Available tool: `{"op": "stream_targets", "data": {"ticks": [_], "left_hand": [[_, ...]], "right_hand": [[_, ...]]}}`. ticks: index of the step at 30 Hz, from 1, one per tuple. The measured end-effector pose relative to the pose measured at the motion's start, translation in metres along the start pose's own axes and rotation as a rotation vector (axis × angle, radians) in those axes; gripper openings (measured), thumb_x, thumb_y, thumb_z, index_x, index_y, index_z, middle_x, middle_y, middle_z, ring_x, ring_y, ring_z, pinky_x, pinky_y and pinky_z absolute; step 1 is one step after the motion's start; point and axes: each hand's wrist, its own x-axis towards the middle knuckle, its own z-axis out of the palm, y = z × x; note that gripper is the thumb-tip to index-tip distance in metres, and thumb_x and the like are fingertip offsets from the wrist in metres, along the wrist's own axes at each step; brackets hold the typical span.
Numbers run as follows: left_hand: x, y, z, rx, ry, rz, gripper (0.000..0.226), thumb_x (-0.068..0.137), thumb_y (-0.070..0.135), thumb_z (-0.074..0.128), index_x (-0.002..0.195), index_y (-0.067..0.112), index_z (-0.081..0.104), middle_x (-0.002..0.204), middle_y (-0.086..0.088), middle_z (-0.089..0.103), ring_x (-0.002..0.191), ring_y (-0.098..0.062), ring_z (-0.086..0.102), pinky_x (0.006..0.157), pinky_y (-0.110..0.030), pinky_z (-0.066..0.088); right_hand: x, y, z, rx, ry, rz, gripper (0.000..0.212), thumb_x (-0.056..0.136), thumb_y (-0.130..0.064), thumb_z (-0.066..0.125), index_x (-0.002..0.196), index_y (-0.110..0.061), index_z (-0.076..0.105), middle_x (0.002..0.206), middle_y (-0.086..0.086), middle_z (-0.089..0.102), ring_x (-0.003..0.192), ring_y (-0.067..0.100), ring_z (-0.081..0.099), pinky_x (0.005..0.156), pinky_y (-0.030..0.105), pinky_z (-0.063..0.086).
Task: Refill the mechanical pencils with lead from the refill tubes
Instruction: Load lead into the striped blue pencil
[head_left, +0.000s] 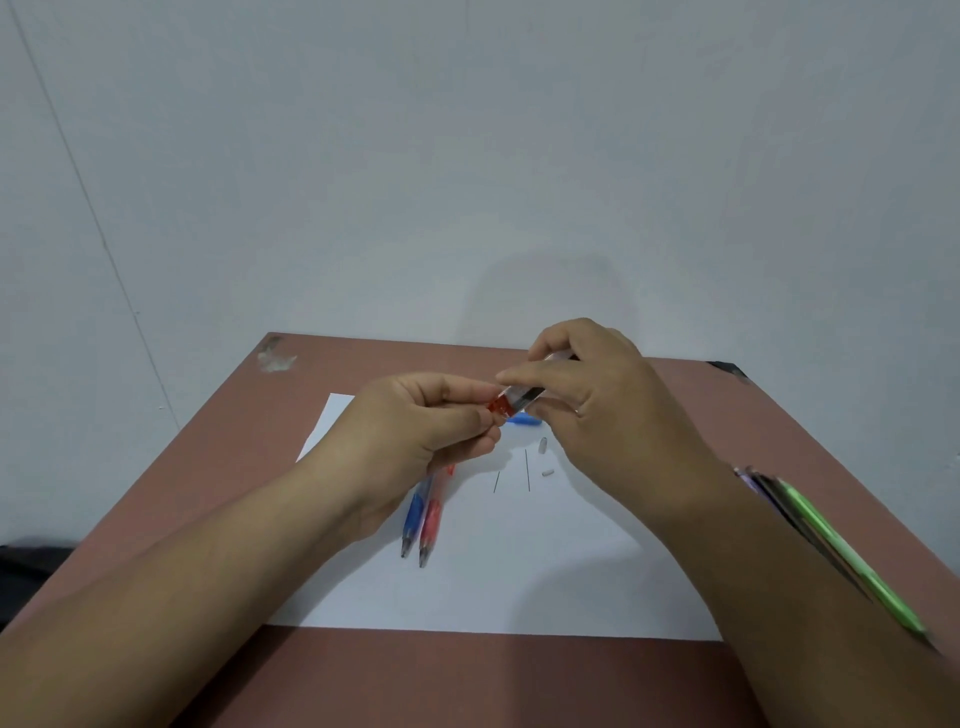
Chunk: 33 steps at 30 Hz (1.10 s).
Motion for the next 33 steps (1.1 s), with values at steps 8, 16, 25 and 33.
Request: {"op": "stream_targets", "data": {"ticks": [8, 16, 25, 33], "left_hand": [[0.002, 0.002, 0.0, -0.327, -0.063, -0.15, 0.024, 0.094, 0.012, 0.063, 0.109, -0.005, 0.073, 0.11, -0.026, 0.072, 0.094, -0.027, 0.072, 0.078, -0.028, 0.062], [0.0, 0.008, -0.005, -0.484, -0.141, -0.327, 0.065, 0.098, 0.048, 0.05, 0.12, -0.012, 0.062, 0.115, -0.034, 0.067, 0.108, -0.04, 0.07, 0.089, -0.043, 0.058], [0.0, 0.009, -0.005, -0.503, -0.123, -0.347, 0.071, 0.096, 0.052, 0.051, 0.121, -0.014, 0.06, 0.115, -0.035, 0.067, 0.108, -0.042, 0.069, 0.088, -0.046, 0.058], [0.005, 0.001, -0.008, -0.45, -0.128, -0.276, 0.045, 0.1, 0.032, 0.053, 0.109, -0.009, 0.068, 0.113, -0.031, 0.069, 0.103, -0.037, 0.072, 0.086, -0.04, 0.061]], "right_hand": [[0.002, -0.002, -0.005, 0.028, -0.016, 0.023, 0.04, 0.083, 0.0, 0.077, 0.102, -0.035, 0.077, 0.101, -0.019, 0.047, 0.101, 0.009, 0.049, 0.076, 0.019, 0.047], [0.002, 0.006, 0.0, 0.014, 0.053, -0.019, 0.04, 0.085, -0.002, 0.076, 0.112, -0.033, 0.077, 0.096, -0.015, 0.052, 0.093, 0.011, 0.046, 0.078, 0.01, 0.036], [0.004, 0.006, -0.006, 0.02, -0.034, 0.005, 0.058, 0.091, -0.009, 0.073, 0.14, -0.037, 0.058, 0.095, -0.006, 0.064, 0.09, 0.015, 0.052, 0.083, 0.012, 0.037], [0.003, 0.009, -0.003, 0.028, 0.001, -0.014, 0.053, 0.089, -0.007, 0.074, 0.135, -0.032, 0.064, 0.093, -0.003, 0.065, 0.089, 0.021, 0.056, 0.083, 0.028, 0.048]]}}
